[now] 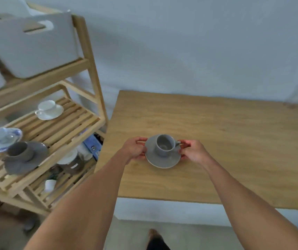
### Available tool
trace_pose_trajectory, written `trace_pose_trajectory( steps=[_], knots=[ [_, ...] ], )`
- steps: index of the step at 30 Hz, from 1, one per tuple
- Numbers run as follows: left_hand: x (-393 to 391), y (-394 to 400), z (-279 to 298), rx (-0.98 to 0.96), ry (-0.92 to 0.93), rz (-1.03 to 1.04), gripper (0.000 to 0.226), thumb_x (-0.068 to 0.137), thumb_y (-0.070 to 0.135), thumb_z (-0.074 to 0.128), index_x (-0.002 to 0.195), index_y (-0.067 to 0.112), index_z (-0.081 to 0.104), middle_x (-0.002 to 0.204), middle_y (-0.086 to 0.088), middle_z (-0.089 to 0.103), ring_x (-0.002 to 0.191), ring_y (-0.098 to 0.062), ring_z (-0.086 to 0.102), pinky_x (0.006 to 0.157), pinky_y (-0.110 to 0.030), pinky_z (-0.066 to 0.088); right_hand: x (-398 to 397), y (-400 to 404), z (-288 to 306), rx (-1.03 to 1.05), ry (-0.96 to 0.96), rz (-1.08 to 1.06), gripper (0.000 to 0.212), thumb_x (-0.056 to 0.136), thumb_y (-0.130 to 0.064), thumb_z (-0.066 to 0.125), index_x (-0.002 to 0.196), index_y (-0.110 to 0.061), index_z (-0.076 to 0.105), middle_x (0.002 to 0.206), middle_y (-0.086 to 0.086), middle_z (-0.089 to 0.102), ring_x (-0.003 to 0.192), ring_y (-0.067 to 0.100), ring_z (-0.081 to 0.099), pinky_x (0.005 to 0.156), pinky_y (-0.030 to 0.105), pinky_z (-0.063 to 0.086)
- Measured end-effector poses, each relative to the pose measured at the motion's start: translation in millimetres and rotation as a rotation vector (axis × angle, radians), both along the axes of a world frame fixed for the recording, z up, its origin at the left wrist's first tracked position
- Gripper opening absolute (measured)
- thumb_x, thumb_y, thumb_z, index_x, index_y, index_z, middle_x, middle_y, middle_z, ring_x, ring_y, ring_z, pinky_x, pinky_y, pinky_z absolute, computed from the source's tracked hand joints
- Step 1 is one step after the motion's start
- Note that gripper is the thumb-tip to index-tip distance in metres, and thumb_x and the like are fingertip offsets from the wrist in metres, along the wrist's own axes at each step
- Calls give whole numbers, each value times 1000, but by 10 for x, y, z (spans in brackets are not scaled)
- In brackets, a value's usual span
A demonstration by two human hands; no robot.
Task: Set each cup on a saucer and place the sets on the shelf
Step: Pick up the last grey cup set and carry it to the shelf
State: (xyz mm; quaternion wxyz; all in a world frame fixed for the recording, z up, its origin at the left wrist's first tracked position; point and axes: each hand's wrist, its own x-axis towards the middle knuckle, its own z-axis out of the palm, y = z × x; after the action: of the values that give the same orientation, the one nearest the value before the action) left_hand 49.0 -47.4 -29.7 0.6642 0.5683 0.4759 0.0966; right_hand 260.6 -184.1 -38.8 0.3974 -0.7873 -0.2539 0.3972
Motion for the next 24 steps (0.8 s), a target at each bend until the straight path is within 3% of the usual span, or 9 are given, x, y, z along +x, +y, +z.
trace_pose_trajectory(
  steps=[3,9,12,14,17,20,24],
  knots=[
    [-486,275,33,-2,29,116,41,90,-12,61,124,12,64,99,-8,71,87,-27,71,85,-48,63,-301,565,-64,8,2,113,44,86,11,68,126,-7,68,95,6,66,78,22,69,64,32,62],
    [-1332,801,8,7,86,377,42,88,-11,63,122,13,67,96,-7,73,88,-28,73,86,-49,62,-1016,1703,-128,21,37,321,44,88,16,65,128,-1,66,86,4,61,69,18,63,48,21,58],
    [-1642,1046,22,1,94,520,42,87,-12,62,119,14,69,98,-9,75,90,-28,73,87,-49,62,-1325,2172,-106,17,43,425,43,88,17,63,128,0,66,81,2,61,67,17,63,48,20,57],
    [-1802,1222,5,-7,87,600,40,88,-11,62,118,15,69,98,-8,75,95,-29,74,89,-48,62,-1492,2490,-121,23,23,477,41,88,15,64,125,-2,68,81,2,64,68,18,65,53,24,61],
    [-1990,1486,-33,-21,83,703,36,93,-9,60,115,20,67,98,-8,74,91,-26,73,85,-42,63,-1694,2954,-153,51,-64,578,39,88,8,66,123,-7,73,92,5,73,82,24,71,76,42,65],
    [-2116,1734,-119,-26,98,789,35,96,-5,59,121,18,67,112,-10,74,98,-26,75,80,-37,64,-1858,3369,-216,91,-168,695,37,91,1,64,121,-16,75,105,4,76,91,22,73,80,44,64],
    [-2186,2022,-194,-37,95,875,30,97,-3,60,117,19,65,113,-8,72,102,-24,72,65,-27,62,-2041,3846,-334,99,-231,774,39,93,0,63,128,-16,71,112,5,75,97,24,72,84,44,63]
  ],
)
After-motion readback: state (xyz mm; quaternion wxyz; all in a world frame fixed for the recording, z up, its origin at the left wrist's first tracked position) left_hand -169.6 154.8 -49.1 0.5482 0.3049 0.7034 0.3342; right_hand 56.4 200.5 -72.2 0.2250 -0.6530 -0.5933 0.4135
